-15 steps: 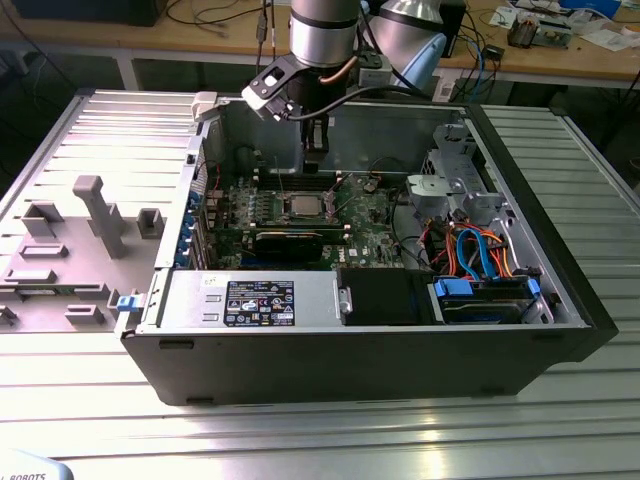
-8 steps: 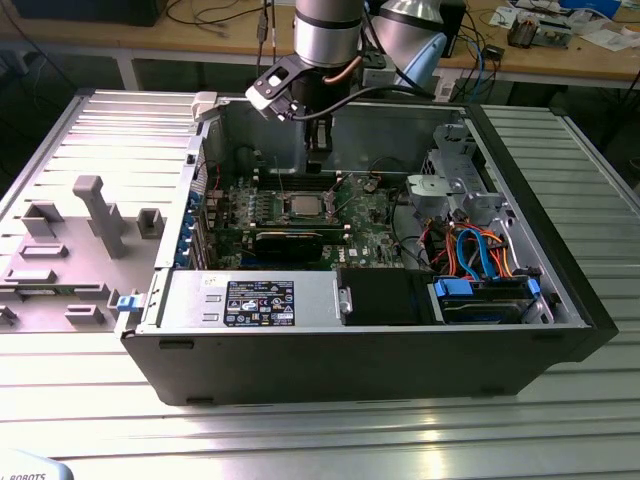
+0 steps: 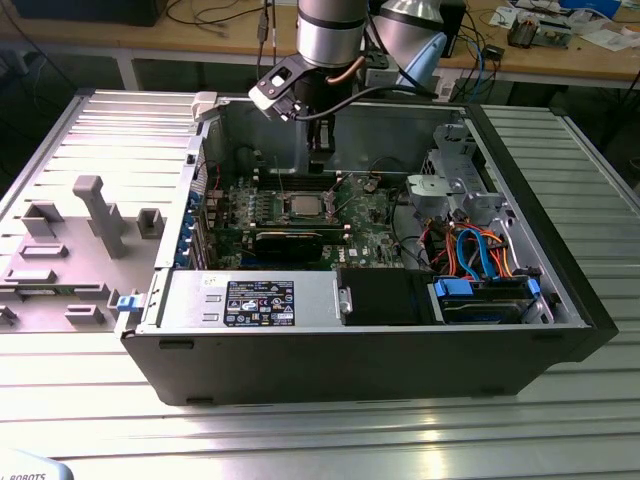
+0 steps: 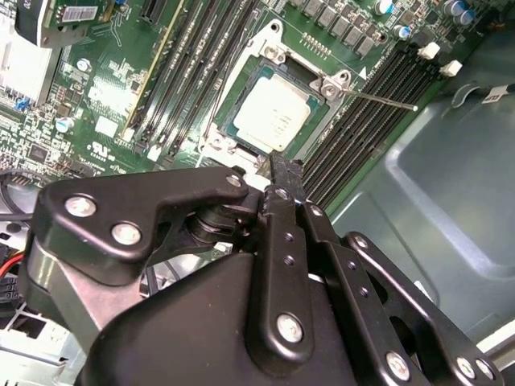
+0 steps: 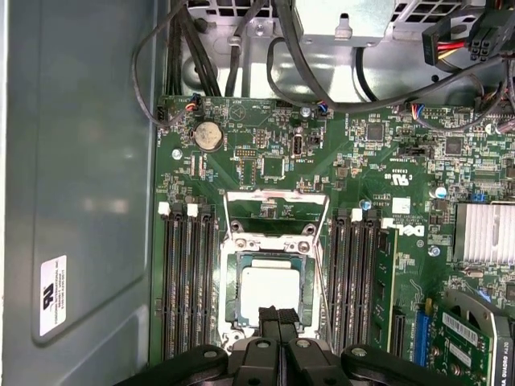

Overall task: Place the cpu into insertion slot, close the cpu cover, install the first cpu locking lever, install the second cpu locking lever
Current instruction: 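Close the cpu cover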

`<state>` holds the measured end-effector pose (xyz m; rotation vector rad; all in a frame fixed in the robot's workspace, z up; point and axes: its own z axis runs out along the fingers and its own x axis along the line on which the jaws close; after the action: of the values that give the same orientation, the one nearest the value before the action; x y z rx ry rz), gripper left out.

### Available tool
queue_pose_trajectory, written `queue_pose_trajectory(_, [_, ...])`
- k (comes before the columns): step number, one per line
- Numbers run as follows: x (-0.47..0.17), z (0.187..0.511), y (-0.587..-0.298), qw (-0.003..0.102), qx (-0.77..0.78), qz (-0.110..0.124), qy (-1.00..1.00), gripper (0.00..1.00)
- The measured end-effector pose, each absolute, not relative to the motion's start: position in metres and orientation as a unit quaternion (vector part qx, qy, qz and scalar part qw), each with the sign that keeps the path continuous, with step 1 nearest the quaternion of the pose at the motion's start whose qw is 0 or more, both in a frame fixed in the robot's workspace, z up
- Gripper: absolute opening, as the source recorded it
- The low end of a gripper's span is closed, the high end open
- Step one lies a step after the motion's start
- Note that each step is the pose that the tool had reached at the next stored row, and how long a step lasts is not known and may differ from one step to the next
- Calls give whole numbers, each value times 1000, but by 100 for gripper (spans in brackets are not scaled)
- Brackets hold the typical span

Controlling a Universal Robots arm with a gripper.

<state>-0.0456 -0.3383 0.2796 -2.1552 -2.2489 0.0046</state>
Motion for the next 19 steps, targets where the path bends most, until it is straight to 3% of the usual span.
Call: queue_pose_trajectory(19, [-41, 280, -338, 13, -692, 1, -722, 11])
